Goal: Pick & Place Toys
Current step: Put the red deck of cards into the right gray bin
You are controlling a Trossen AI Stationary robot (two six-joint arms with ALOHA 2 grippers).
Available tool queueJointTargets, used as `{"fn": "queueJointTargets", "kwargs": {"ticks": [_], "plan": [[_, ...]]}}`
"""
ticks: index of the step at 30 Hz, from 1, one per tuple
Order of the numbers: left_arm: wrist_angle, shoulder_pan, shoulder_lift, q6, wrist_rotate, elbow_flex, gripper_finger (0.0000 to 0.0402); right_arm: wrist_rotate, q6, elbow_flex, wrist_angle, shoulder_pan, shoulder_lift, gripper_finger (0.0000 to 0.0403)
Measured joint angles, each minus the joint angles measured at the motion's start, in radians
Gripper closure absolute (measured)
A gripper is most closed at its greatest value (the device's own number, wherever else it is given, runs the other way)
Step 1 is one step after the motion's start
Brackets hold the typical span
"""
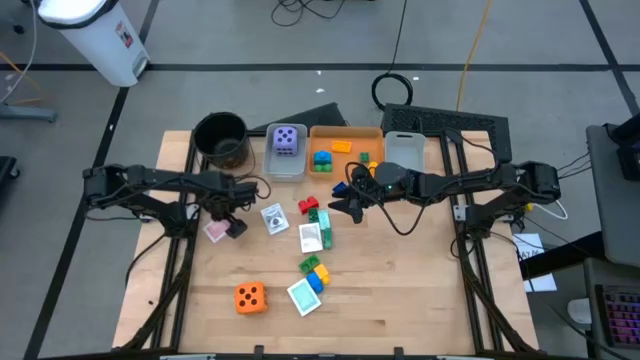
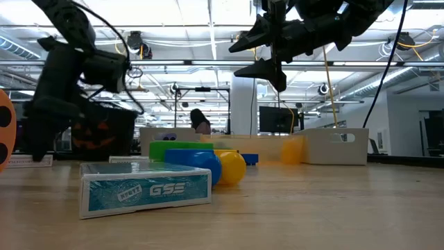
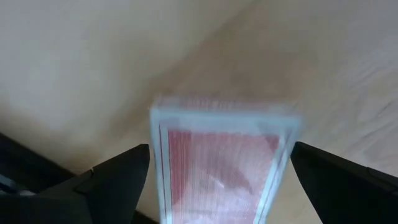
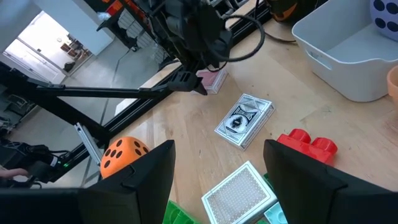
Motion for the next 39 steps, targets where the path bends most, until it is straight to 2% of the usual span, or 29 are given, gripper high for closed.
{"fn": "queueJointTargets", "kwargs": {"ticks": [3,10,15,39], "plan": [[0.033,-0.001,0.000,-0.035,0.022,-0.020,0.0006,0.000,0.000,0.000,0.000,0.000,0.000,0.0167],[0.042,-0.002,0.000,-0.039,-0.018,-0.021,0.0007,0.000,0.000,0.000,0.000,0.000,0.000,0.0167],[0.045,-0.002,0.000,-0.096,-0.029,-0.021,0.0007,0.000,0.000,0.000,0.000,0.000,0.000,0.0167],[0.052,-0.029,0.000,-0.095,-0.033,-0.020,0.0007,0.000,0.000,0.000,0.000,0.000,0.000,0.0167]]}}
